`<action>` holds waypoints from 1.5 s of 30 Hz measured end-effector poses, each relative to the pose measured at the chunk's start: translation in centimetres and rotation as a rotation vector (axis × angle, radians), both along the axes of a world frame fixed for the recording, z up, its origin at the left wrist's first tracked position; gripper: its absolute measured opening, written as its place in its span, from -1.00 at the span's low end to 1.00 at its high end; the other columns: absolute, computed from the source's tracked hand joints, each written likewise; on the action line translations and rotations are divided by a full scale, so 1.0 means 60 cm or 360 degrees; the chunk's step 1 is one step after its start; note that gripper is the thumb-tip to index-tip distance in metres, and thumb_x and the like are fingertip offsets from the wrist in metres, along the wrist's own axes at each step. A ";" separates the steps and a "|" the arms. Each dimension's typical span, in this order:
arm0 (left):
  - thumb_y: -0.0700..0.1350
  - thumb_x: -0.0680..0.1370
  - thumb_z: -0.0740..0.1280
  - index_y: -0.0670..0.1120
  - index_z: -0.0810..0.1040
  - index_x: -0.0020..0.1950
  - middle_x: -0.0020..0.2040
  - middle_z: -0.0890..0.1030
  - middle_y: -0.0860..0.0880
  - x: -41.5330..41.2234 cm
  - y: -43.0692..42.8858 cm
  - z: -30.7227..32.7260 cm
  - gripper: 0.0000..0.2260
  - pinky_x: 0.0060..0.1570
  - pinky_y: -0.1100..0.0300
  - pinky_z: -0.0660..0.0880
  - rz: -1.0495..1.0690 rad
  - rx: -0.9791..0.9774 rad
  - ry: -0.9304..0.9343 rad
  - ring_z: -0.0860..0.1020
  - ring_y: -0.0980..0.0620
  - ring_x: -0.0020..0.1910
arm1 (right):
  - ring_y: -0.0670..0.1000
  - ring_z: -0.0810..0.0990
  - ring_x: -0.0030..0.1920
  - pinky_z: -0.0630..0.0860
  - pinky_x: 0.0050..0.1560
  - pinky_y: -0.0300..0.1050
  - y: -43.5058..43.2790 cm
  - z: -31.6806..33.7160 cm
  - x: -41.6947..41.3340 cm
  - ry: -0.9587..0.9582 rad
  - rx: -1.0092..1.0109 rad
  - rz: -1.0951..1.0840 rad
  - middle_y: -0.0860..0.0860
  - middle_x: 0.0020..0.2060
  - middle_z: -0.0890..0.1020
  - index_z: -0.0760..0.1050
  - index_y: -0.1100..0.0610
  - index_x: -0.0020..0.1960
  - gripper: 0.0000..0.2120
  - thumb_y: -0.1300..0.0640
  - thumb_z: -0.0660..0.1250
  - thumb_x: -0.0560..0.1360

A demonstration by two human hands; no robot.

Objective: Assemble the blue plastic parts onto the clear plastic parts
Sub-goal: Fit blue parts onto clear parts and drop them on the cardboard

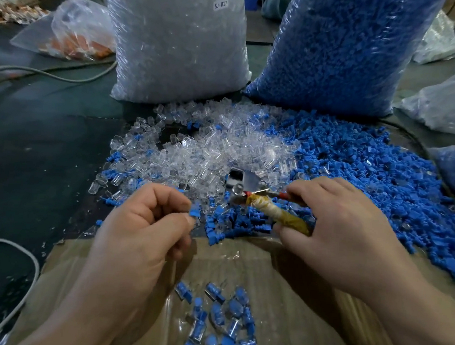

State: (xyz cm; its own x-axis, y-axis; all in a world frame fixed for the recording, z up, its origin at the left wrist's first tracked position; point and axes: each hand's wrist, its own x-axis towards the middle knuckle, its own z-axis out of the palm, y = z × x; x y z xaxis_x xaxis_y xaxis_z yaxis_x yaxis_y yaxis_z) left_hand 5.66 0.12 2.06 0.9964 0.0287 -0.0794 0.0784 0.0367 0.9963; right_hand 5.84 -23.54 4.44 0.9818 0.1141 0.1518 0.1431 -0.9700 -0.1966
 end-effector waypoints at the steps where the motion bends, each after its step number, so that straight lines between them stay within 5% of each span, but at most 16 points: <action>1: -0.36 0.50 0.38 0.00 0.64 -0.19 -0.42 0.56 -0.09 -0.001 -0.002 0.000 -0.74 -0.56 0.29 0.43 -0.0050 0.0056 0.0039 0.47 0.07 -0.51 | -0.04 0.41 0.03 0.39 0.04 -0.06 0.000 -0.004 0.005 -0.0015 -0.0061 -0.0057 -0.17 -0.03 0.51 0.43 -0.13 0.20 -0.50 -0.36 0.22 0.36; 5: -0.28 0.53 0.39 0.15 0.63 -0.17 -0.42 0.60 -0.04 -0.003 -0.010 -0.003 -0.71 -0.52 0.32 0.46 -0.0134 0.0378 0.0022 0.51 0.12 -0.51 | 0.05 0.38 0.08 0.31 0.12 0.05 0.008 -0.016 0.023 0.0032 -0.0247 -0.0117 -0.07 0.04 0.52 0.40 -0.13 0.23 -0.39 -0.45 0.12 0.32; 10: -0.13 0.52 0.41 0.27 0.58 -0.09 -0.33 0.67 0.02 -0.015 -0.024 -0.001 -0.76 -0.44 0.32 0.54 -0.0166 0.0643 -0.0137 0.59 0.12 -0.45 | 0.04 0.33 0.21 0.26 0.26 0.06 0.011 -0.011 0.020 -0.0052 -0.0066 -0.0061 -0.08 0.16 0.49 0.42 -0.10 0.26 -0.41 -0.42 0.15 0.38; 14: -0.01 0.46 0.41 0.29 0.57 -0.04 -0.30 0.67 0.13 -0.020 -0.031 -0.005 -0.81 -0.38 0.36 0.53 -0.0094 0.0739 -0.0238 0.60 0.17 -0.39 | -0.03 0.51 0.03 0.49 0.09 0.01 0.057 0.004 -0.013 -0.0278 0.0108 0.0341 -0.11 -0.02 0.59 0.48 -0.10 0.09 -0.67 -0.26 0.14 0.49; 18: -0.04 0.47 0.42 0.27 0.60 -0.07 -0.30 0.67 0.17 -0.024 -0.031 -0.006 -0.83 -0.40 0.40 0.50 -0.0063 0.0791 -0.0391 0.61 0.19 -0.36 | 0.09 0.55 -0.13 0.48 -0.07 0.05 0.083 -0.007 -0.024 -0.0354 0.0032 0.0570 -0.01 -0.16 0.59 0.57 0.06 -0.03 -0.90 0.08 0.32 0.51; 23: 0.14 0.55 0.39 0.27 0.59 -0.03 -0.28 0.66 0.21 -0.025 -0.031 0.004 -0.98 -0.41 0.48 0.42 -0.0068 0.0808 -0.0525 0.60 0.22 -0.34 | 0.07 0.55 -0.14 0.52 -0.12 0.05 0.075 -0.004 -0.025 -0.0338 0.0173 0.0570 0.00 -0.14 0.59 0.56 0.10 0.00 -0.82 0.13 0.20 0.52; 29: 0.35 0.42 0.14 0.00 0.57 -0.17 -0.31 0.60 -0.04 -0.016 -0.019 0.012 -0.54 -0.36 0.13 0.46 -0.0246 0.0798 -0.0313 0.54 0.02 -0.35 | 0.03 0.48 -0.11 0.46 -0.15 -0.03 0.085 0.002 -0.030 -0.0244 0.0252 0.0637 -0.02 -0.11 0.52 0.51 0.07 0.02 -0.93 0.12 0.30 0.55; 35: 0.37 0.49 0.18 0.05 0.51 -0.21 -0.48 0.44 0.13 -0.023 -0.019 0.017 -0.59 -0.55 0.40 0.29 -0.0244 0.0673 -0.0522 0.39 0.22 -0.51 | -0.07 0.36 -0.23 0.29 -0.24 -0.08 0.100 0.012 -0.048 -0.0014 0.0668 0.0486 -0.12 -0.26 0.40 0.37 0.03 -0.12 -0.67 -0.15 -0.02 0.59; 39: 0.32 0.51 0.19 0.07 0.51 -0.22 -0.47 0.45 0.14 -0.030 -0.022 0.019 -0.64 -0.53 0.41 0.31 -0.0282 0.0631 -0.0584 0.40 0.22 -0.51 | -0.07 0.38 -0.29 0.27 -0.29 -0.11 0.101 0.020 -0.052 -0.0054 0.0656 0.0489 -0.11 -0.34 0.41 0.35 0.02 -0.19 -0.72 -0.11 0.07 0.58; 43: 0.23 0.56 0.19 0.10 0.49 -0.21 -0.37 0.53 0.05 -0.037 -0.029 0.026 -0.73 -0.47 0.40 0.35 -0.0249 0.0806 -0.0750 0.48 0.13 -0.43 | -0.16 0.37 -0.44 0.31 -0.42 -0.16 0.098 0.022 -0.050 0.0444 0.1496 0.0254 -0.12 -0.49 0.43 0.40 0.02 -0.28 -0.79 -0.05 0.19 0.46; 45: 0.21 0.56 0.21 0.06 0.48 -0.20 -0.38 0.53 0.03 -0.037 -0.034 0.027 -0.72 -0.48 0.37 0.35 -0.0236 0.0759 -0.0719 0.46 0.14 -0.45 | -0.15 0.36 -0.46 0.31 -0.45 -0.17 0.096 0.020 -0.051 0.0525 0.1522 0.0256 -0.12 -0.50 0.41 0.41 0.04 -0.31 -0.78 -0.03 0.22 0.47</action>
